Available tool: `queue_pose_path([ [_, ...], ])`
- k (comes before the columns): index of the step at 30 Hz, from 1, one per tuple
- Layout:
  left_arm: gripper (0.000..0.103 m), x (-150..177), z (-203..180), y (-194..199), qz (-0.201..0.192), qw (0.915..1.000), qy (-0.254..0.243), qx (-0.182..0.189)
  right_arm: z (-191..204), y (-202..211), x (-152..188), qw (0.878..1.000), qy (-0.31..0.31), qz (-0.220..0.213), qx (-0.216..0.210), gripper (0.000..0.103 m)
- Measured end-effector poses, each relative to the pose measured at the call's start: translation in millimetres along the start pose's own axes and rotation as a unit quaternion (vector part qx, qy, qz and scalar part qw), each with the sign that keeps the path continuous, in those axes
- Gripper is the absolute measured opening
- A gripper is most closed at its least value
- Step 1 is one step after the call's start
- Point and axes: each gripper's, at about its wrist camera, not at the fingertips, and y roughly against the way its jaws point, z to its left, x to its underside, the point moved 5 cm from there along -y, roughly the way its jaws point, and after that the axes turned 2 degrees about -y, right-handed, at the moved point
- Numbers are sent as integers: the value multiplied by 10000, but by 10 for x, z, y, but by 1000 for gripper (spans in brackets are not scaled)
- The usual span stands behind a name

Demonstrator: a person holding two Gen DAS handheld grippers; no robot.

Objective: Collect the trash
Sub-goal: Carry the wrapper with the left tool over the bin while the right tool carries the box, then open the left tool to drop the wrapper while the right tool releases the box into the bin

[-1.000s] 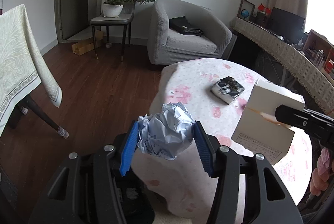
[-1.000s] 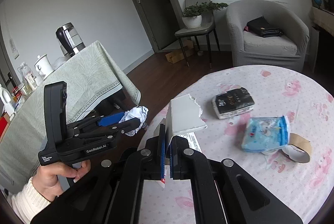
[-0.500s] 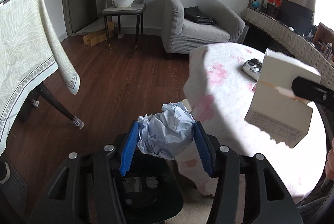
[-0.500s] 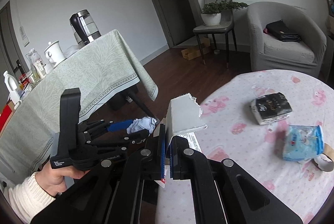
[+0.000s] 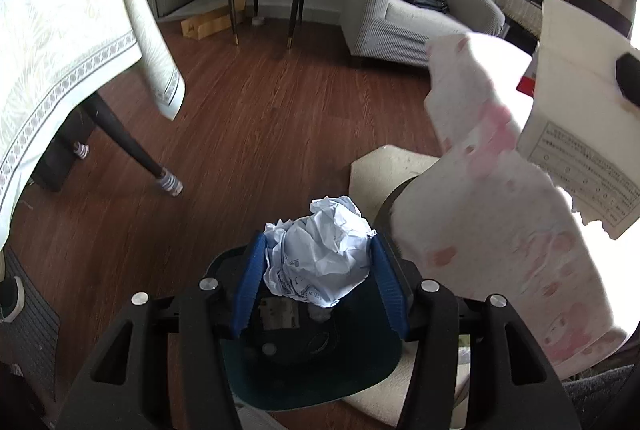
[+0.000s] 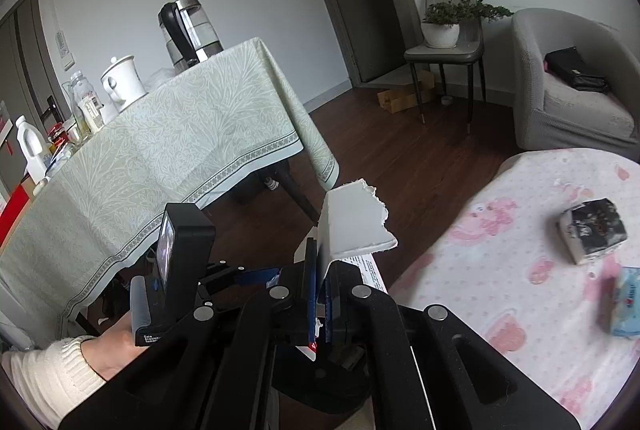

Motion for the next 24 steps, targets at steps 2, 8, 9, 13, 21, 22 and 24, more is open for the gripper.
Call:
queue_pose_path([
  [2,56,50,76,-38,65,10000,14,-23,26,-101,17,10000,16,72,-2,3],
  [8,56,220,262,-175,351,9994,9,-80,153,-359,56,9996,154,219,-64,3],
  [9,56,253,286,-201,418,9991,4,-95,169,-401,66,9995,171,259,-67,3],
  [13,57,412,343,-305,721,9974,-21,-53,251,-566,94,9988,261,399,-103,3],
  [21,65,635,399,-421,1201,9927,-101,68,336,-835,204,9967,401,695,-81,3],
  [22,65,661,412,-429,1243,9922,-115,50,337,-861,220,9965,408,730,-68,3],
  [24,69,694,412,-442,1311,9912,-142,60,336,-919,253,9959,405,813,-32,3],
])
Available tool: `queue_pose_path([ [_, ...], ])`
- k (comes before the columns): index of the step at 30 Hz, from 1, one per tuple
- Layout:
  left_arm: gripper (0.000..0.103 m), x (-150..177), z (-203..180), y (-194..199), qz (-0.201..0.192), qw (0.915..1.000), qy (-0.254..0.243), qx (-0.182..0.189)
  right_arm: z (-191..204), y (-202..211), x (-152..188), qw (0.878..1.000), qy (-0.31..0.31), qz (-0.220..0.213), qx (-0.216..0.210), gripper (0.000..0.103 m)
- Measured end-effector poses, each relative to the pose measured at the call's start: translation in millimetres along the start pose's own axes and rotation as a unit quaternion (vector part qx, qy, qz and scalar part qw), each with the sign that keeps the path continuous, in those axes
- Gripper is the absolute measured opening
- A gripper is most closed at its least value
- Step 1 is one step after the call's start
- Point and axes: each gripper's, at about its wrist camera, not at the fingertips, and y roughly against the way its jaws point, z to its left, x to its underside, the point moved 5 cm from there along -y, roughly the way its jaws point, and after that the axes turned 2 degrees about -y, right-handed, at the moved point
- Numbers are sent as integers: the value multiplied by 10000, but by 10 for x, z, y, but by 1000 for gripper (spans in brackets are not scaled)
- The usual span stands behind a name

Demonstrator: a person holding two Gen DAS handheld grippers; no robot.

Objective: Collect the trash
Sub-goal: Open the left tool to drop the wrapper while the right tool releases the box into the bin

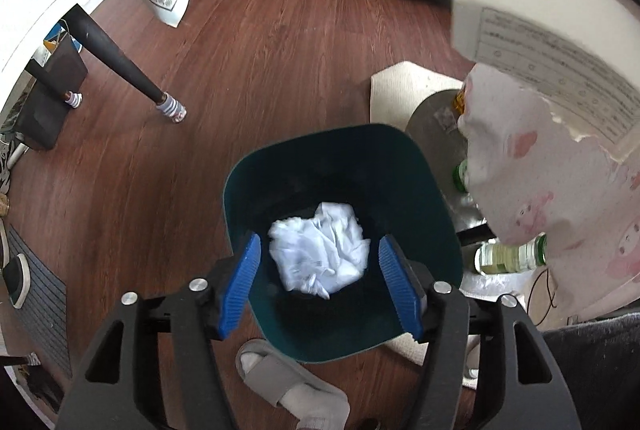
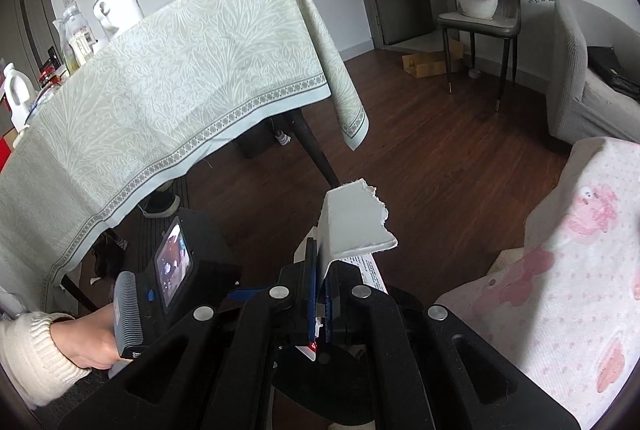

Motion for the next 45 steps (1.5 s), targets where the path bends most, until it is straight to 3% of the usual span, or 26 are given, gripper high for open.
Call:
queue_pose_path([
  [10,80,-12,96,170,-209,9997,125,32,-39,-266,143,9991,-20,399,154,3],
  [22,79,-144,212,625,-950,9945,444,33,-105,-582,326,9956,-97,901,244,3],
  [31,66,-302,216,1017,-1630,9849,577,-80,-118,-884,567,9897,-103,1397,281,3],
  [45,57,-432,49,1288,-2059,9763,617,247,-72,-1281,995,9745,35,2225,291,3],
])
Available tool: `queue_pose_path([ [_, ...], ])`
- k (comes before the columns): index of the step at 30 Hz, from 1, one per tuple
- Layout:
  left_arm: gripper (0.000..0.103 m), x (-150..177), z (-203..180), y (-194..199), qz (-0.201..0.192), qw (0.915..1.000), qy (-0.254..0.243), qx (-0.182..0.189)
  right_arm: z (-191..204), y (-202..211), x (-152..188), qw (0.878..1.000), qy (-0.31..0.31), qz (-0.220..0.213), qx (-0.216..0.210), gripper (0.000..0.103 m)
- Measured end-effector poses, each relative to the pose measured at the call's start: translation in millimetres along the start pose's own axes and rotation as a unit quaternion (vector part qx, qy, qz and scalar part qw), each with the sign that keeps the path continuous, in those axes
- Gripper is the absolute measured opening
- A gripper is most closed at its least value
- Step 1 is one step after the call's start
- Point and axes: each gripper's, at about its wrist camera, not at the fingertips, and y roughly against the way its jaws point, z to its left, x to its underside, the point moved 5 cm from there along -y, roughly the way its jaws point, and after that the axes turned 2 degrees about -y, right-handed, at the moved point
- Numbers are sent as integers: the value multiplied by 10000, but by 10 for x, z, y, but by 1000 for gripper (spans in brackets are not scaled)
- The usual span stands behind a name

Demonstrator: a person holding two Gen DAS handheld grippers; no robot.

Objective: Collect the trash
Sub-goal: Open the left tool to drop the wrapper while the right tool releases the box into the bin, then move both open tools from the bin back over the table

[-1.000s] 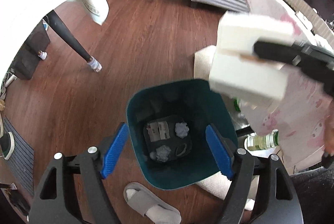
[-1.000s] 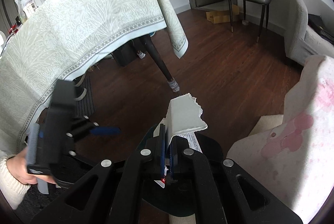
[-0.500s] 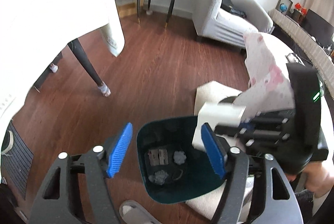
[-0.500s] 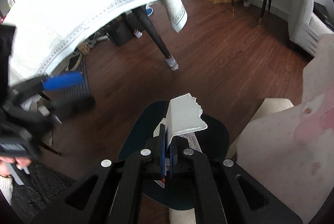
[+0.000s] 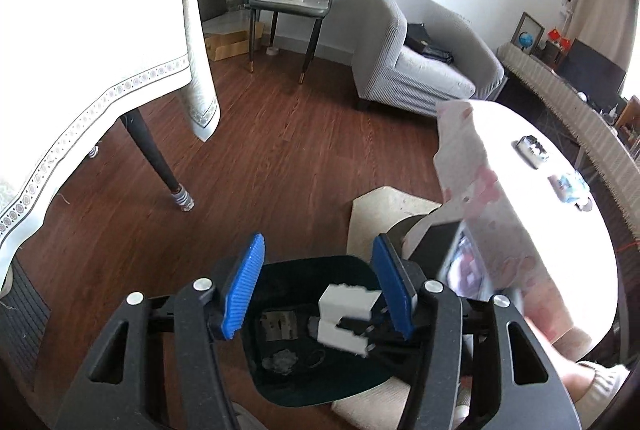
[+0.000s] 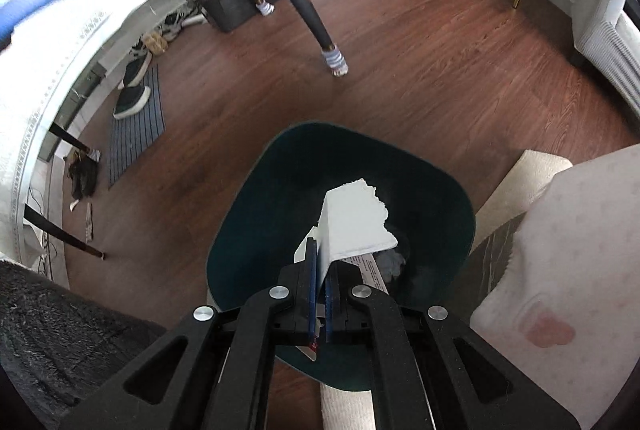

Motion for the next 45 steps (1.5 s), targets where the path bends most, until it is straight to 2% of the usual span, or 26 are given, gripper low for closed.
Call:
queue_pose_path([
  [10,57,-116,5,62,-146,9999,48,-25,-4,-128,163,9991,150,359,150,5],
  [12,57,-134,1,66,-157,9999,60,-32,-8,-137,204,9989,162,422,158,15],
  [14,57,-150,-19,63,-176,9998,64,-19,-18,-130,230,9988,175,421,173,41],
  [15,57,-157,-35,65,-192,9998,55,-14,-15,-120,237,9989,179,403,162,43],
  [24,60,-249,-185,86,-351,9994,-45,6,54,182,226,9996,297,34,-10,43],
  [34,62,-395,-362,113,-540,9985,-55,58,252,847,214,9963,523,-638,-248,43],
  [45,65,-511,-587,53,-633,9979,-73,119,225,1602,297,9882,639,-1386,-128,43],
])
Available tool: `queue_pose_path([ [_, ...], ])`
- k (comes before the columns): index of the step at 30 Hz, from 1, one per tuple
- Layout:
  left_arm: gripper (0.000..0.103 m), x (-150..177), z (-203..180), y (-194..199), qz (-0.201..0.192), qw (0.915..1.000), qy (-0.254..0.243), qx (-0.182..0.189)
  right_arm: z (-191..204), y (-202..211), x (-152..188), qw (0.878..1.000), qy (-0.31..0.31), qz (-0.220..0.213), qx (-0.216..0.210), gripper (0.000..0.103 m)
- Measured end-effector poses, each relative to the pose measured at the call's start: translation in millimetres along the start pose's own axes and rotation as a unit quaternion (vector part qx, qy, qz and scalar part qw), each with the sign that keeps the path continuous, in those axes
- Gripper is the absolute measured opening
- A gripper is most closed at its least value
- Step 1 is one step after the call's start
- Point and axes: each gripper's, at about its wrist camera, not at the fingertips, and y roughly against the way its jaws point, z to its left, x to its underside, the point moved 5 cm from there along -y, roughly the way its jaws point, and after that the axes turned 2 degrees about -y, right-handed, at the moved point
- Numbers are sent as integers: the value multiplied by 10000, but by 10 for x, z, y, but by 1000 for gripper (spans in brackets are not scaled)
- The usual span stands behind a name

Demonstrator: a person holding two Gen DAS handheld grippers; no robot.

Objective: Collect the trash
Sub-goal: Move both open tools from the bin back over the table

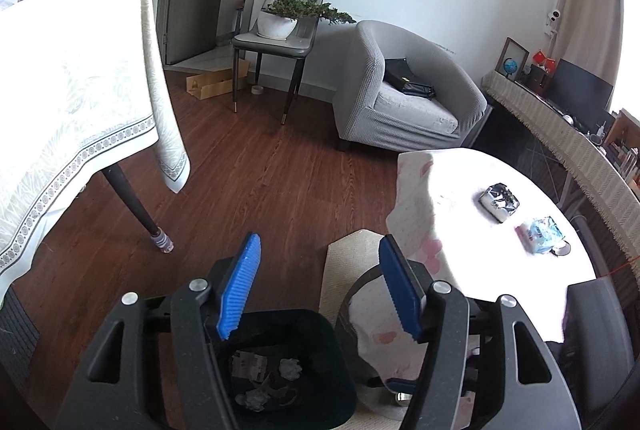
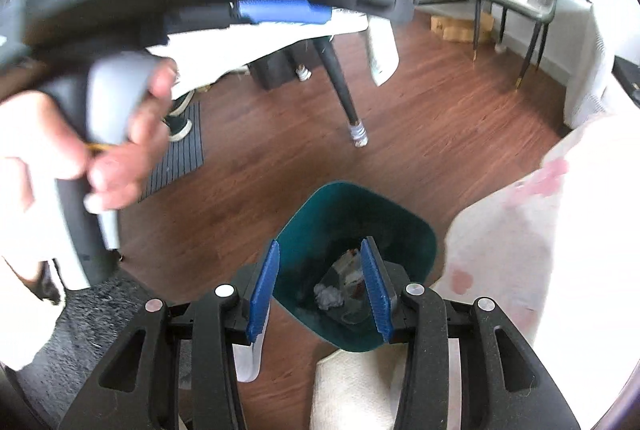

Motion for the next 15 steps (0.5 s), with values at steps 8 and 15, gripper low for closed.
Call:
queue_pose_path([
  [8,71,-32,-316,-109,2,9998,-97,147,-223,401,76,9990,-155,-298,306,43],
  [15,78,-30,-643,-203,9,9992,-220,325,-511,679,199,9958,-364,-464,700,45],
])
